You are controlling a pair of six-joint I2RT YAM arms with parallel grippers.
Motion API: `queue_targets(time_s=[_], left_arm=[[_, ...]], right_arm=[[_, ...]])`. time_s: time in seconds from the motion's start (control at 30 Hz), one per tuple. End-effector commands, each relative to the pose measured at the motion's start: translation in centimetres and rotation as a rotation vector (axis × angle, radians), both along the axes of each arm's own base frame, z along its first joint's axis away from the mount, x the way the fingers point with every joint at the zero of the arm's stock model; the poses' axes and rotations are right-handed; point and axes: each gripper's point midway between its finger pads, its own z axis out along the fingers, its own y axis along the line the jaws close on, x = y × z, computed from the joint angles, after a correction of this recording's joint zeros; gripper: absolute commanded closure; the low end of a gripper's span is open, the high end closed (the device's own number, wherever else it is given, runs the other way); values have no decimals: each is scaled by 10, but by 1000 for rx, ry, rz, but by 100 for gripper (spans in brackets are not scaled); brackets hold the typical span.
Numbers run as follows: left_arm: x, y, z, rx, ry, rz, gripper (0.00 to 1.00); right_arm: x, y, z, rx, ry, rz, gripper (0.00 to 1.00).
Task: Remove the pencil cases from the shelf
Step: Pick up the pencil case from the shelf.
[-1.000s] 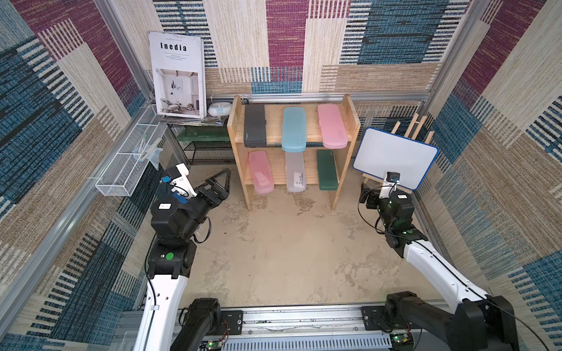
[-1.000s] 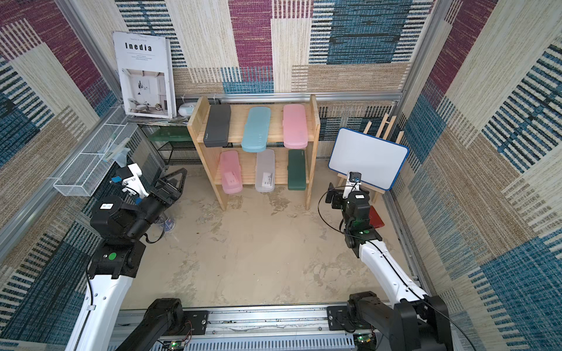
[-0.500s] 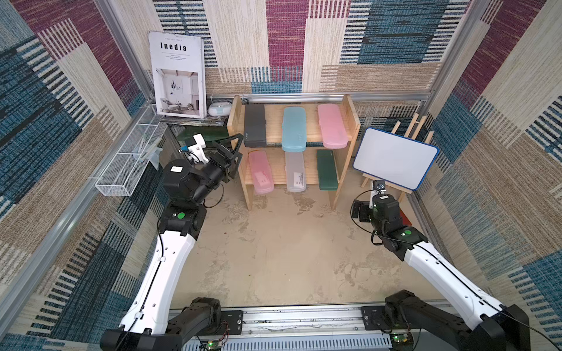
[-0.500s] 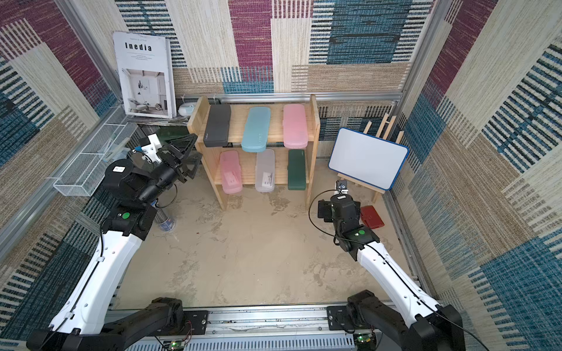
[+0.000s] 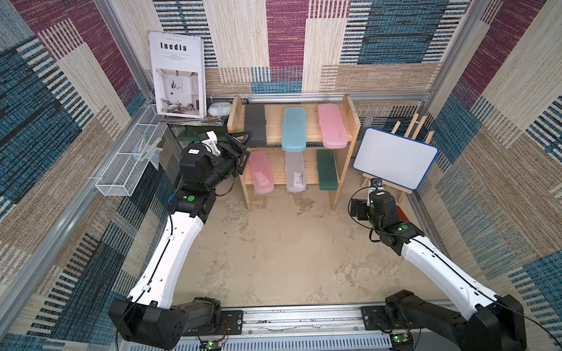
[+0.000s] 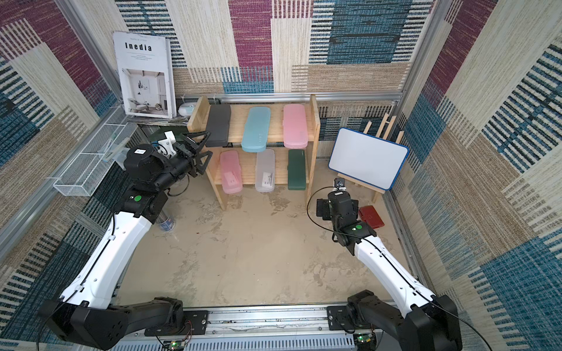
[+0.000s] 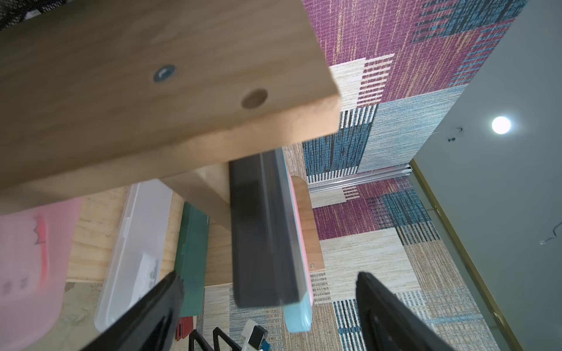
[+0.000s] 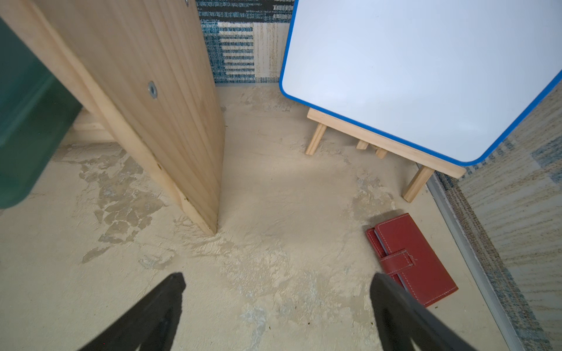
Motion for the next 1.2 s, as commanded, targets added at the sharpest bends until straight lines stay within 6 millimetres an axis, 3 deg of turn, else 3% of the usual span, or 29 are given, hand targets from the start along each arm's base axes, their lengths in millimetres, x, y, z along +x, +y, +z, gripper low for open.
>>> queue_targets(time_s=[0.0, 0.17, 0.33, 0.6, 0.77, 0.87, 1.03, 1.17], left_arm=[[5, 1, 7, -6, -16, 14, 13], [11, 0, 8, -5, -4, 18, 21], [16, 0, 2, -5, 25, 24, 40], [16, 0, -6, -14, 50, 27, 53], [13, 4, -6, -7, 45, 46, 72], [10, 4, 0, -2, 20, 39, 79], [-5, 5, 21, 36, -77, 36, 82], [-32, 14, 44, 149, -232, 79, 83]], right_arm=[[2, 3, 3, 10, -8, 6, 2], [4, 4, 3, 10, -10, 11, 2], [6, 5, 3, 6, -8, 13, 3], [6, 5, 4, -1, -5, 16, 4], [4, 4, 6, -1, -13, 18, 6], [3, 3, 11, 0, -21, 16, 6], [3, 8, 39, 27, -59, 36, 7], [0, 17, 85, 58, -128, 66, 7]])
